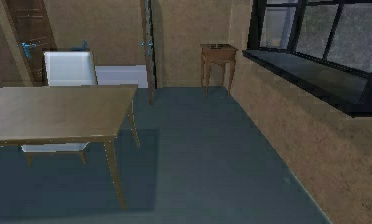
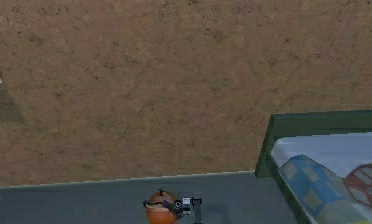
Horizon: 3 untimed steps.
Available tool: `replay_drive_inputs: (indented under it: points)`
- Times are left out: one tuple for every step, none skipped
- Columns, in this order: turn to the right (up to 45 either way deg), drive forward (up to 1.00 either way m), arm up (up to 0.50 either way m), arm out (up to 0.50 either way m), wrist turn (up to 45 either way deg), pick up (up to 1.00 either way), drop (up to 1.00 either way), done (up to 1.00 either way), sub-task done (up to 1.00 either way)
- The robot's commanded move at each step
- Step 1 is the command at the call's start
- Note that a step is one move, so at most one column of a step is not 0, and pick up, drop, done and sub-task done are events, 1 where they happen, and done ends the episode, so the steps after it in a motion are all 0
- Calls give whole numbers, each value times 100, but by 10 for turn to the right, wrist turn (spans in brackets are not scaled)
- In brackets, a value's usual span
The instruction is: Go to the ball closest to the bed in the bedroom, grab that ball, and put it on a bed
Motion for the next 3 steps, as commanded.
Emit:
replay_drive_inputs:
  points:
    - [0, 0, 0, 0, 90, 0, 0, 0, 0]
    - [0, 0, -30, 0, 0, 0, 0, 0, 0]
    - [0, 0, 0, 0, 0, 100, 0, 0, 0]
